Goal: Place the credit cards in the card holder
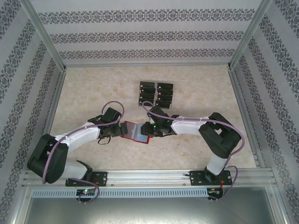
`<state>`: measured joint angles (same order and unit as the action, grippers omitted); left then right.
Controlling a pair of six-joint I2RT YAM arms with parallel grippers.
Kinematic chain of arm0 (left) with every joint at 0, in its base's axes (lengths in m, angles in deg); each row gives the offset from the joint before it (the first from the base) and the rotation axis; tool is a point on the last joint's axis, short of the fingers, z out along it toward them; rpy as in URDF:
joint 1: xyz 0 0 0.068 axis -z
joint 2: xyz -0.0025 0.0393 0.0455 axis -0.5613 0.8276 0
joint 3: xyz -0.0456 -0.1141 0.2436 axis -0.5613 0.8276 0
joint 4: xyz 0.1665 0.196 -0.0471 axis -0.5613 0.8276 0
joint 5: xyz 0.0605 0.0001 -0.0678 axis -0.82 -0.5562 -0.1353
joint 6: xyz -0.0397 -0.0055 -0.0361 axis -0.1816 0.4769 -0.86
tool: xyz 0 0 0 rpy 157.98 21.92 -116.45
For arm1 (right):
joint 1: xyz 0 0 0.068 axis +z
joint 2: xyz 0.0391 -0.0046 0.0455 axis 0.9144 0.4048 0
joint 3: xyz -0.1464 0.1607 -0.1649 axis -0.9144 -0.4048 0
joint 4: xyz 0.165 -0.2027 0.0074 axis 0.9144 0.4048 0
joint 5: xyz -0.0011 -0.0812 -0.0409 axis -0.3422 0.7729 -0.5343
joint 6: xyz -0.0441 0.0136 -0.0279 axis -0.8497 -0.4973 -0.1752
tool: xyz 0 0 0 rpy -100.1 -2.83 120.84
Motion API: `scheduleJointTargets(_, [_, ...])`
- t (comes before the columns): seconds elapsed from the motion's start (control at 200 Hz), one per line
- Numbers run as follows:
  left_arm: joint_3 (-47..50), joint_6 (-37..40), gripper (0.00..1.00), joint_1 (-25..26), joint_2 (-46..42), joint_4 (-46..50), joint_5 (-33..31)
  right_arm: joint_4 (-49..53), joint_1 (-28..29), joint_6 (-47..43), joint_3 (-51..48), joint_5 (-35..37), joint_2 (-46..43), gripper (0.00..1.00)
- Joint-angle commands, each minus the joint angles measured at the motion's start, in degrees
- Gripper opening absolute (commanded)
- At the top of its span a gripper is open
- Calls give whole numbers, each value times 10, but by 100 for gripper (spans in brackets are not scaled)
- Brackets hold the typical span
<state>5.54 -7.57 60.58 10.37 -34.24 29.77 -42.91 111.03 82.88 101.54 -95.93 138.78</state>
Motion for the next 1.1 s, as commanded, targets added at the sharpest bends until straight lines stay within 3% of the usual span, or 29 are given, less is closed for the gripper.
scheduleJointTargets(0.0, [14, -15, 100, 9, 8, -15, -2, 45, -10, -24, 12, 14, 14, 36])
scheduleJointTargets(0.215, [25, -25, 100, 17, 4, -29, 5, 63, -18, -35, 39, -12, -6, 37])
scheduleJointTargets(0.405, [14, -24, 100, 18, -8, -25, 7, 89, -39, -50, 74, -48, -76, 40])
scheduleJointTargets(0.63, [-4, -28, 100, 19, -25, -15, 13, 170, -132, -93, 128, -21, -137, 44])
scheduleJointTargets(0.854, [-29, -27, 100, 19, -35, 4, 15, 228, -239, -181, 195, 26, -110, 47])
scheduleJointTargets(1.094, [-39, -24, 100, 19, -40, 21, 8, 300, -259, -355, 298, 25, -11, 46])
